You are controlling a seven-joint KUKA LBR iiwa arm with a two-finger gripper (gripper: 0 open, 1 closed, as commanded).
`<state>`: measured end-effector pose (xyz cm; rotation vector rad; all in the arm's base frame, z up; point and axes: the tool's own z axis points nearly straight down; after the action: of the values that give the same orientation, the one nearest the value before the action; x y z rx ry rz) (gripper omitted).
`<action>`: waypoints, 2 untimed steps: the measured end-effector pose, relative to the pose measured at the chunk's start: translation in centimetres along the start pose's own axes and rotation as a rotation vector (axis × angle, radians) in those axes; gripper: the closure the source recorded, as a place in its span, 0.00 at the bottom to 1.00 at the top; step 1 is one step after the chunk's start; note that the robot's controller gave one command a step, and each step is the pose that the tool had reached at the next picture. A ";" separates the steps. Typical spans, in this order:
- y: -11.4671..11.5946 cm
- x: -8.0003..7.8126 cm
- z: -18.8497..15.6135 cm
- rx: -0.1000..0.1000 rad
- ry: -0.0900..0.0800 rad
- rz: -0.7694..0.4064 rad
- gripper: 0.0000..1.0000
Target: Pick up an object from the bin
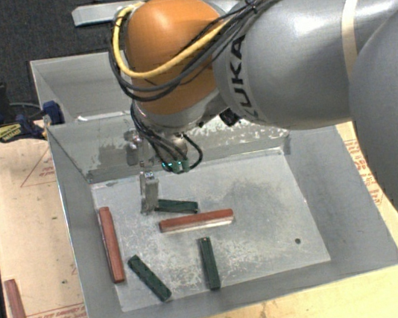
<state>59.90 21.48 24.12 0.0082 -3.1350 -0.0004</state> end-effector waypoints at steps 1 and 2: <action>-10.1 -2.2 17.4 -0.002 -0.001 0.106 0.00; -9.1 -0.6 14.0 -0.003 -0.009 0.145 0.00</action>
Offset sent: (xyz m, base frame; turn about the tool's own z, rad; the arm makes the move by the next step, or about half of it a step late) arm 0.0221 -0.0999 -0.1712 0.1001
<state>60.49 12.37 10.14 -0.2190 -3.1361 -0.0038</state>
